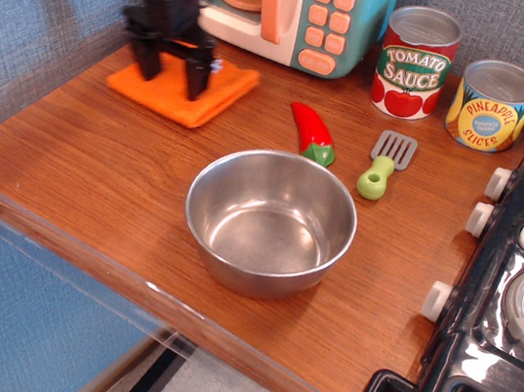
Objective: Place the sponge next to the pepper.
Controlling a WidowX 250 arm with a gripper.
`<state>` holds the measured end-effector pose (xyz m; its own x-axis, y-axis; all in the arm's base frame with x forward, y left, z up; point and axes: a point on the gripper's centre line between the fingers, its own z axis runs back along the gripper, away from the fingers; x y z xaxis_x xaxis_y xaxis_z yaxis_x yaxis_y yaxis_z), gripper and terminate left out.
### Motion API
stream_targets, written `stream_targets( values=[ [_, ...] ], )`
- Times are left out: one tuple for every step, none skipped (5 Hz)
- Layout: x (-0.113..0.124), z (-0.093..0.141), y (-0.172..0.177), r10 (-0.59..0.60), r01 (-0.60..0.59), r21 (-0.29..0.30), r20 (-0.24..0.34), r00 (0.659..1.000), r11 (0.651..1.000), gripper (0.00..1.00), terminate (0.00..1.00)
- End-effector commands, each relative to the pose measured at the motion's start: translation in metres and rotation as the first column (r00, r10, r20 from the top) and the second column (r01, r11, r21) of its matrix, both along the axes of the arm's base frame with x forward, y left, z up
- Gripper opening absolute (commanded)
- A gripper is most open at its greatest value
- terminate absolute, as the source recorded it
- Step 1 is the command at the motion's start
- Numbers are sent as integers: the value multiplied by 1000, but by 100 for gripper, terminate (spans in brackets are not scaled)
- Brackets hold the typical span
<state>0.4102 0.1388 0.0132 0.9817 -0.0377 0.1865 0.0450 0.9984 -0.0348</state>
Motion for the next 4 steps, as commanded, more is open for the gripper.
stream_targets(
  values=[
    [20,2,-34,-26,26,-3,-6,1000,1000,100,0],
    [25,32,-25,41,-41,15,42,998,999,100,0],
    [32,75,-30,49,-50,5,117,992,999,100,0],
    [30,114,-41,15,-12,-18,176,984,1000,100,0]
  ],
)
